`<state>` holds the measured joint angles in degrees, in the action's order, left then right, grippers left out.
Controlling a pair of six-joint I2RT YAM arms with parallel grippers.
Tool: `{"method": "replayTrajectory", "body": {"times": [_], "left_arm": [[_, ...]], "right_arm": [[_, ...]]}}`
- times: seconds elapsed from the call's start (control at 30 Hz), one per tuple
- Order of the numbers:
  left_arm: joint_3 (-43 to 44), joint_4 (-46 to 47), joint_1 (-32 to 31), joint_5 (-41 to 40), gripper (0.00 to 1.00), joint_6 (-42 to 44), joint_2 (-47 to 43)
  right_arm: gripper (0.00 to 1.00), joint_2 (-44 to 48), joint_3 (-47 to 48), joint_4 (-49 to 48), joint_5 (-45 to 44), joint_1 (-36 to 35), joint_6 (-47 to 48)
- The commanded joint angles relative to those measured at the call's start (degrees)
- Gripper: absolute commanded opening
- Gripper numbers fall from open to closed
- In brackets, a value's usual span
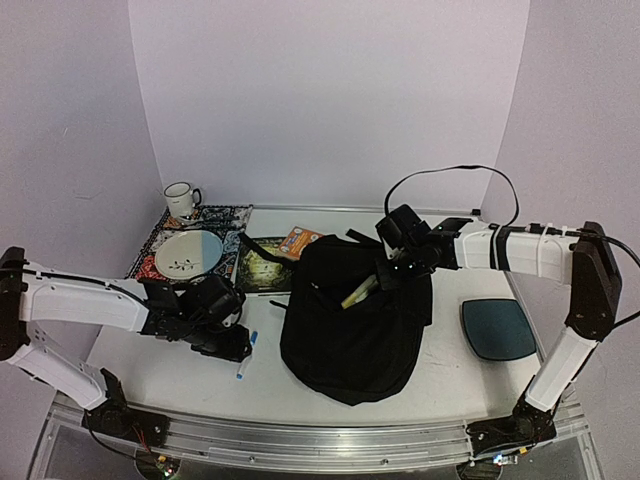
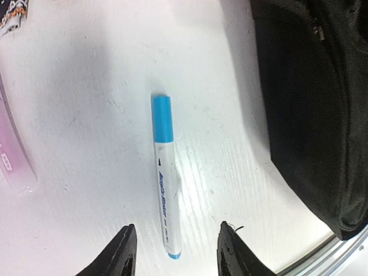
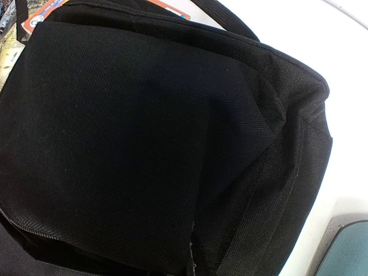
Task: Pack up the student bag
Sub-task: Pick up the pen at the center of the board, then place the pen in the lower front pocket of the bag.
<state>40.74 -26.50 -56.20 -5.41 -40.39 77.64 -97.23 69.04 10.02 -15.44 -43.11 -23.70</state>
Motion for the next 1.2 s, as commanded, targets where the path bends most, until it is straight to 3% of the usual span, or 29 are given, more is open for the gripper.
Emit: {"method": "replayTrajectory", "body": {"times": [0.0,0.2,0.67,0.87,1.17], "left_arm": [[0.90,-0.04,-0.72,-2.81,0.44,-1.43,3.18],[1.93,-0.06,-1.39,-3.07,0.33,-0.12,8.64],[2.66,-0.26,-3.30,-2.23,0.19,0.12,14.41],[4.13,-0.45,-4.08,-3.16,0.01,1.94,11.73],[10.55,-0.41,-4.28,-3.34,0.00,8.23,5.31]], "right_arm": [[0.00,0.50,0.62,1.81,-0.82,-0.13,-0.84],[0.00,0.55,0.19,1.76,-0.71,-0.20,-1.21],[0.00,-0.06,0.56,1.76,-0.58,-0.26,-1.15],[0.00,0.13,0.57,1.69,-0.46,-0.24,-1.00],[0.00,0.55,0.87,1.50,-0.06,-0.41,-0.89]]}}
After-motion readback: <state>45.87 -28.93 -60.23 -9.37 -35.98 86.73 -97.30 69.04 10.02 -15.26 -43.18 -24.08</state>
